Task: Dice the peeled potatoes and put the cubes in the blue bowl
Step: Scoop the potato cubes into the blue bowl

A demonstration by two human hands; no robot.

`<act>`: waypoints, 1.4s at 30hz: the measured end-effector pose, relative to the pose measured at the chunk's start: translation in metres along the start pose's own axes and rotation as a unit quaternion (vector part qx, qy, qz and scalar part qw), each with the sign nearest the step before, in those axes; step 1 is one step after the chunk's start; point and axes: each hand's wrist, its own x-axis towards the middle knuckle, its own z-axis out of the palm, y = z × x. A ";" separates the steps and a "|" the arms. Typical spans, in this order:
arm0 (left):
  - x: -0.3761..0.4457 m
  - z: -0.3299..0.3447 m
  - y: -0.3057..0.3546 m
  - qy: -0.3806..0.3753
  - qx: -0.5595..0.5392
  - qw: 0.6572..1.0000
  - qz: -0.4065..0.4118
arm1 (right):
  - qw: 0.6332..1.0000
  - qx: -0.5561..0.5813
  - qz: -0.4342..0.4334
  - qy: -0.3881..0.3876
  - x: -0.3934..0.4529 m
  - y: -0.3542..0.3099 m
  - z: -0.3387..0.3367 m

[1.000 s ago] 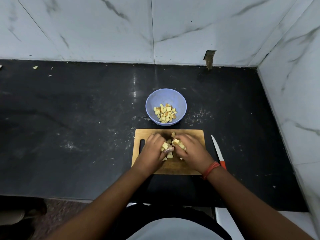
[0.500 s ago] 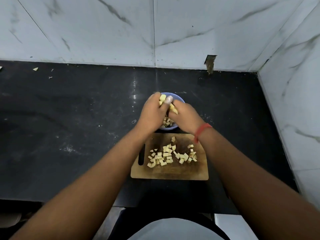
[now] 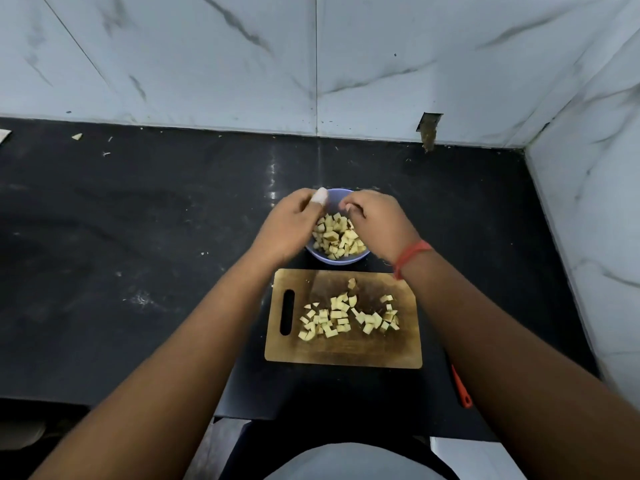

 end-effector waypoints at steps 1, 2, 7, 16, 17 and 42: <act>-0.014 0.002 -0.007 0.028 -0.039 0.998 0.029 | 0.998 0.043 -0.028 0.047 -0.016 0.001 -0.001; -0.031 0.005 -0.015 0.050 -0.053 0.995 0.063 | 0.993 0.068 -0.056 0.077 -0.035 0.002 -0.001; -0.101 0.028 -0.086 -0.018 0.126 0.982 0.139 | 0.991 -0.007 -0.131 0.005 -0.126 0.045 0.024; -0.100 0.061 -0.135 -0.120 0.439 0.854 0.252 | 0.948 -0.224 -0.167 -0.154 -0.136 0.075 0.050; -0.098 0.063 -0.134 -0.116 0.429 0.859 0.255 | 0.945 -0.228 -0.177 -0.157 -0.130 0.071 0.053; -0.089 0.076 -0.116 -0.007 0.280 0.943 0.180 | 0.961 -0.190 -0.198 -0.033 -0.124 0.052 0.072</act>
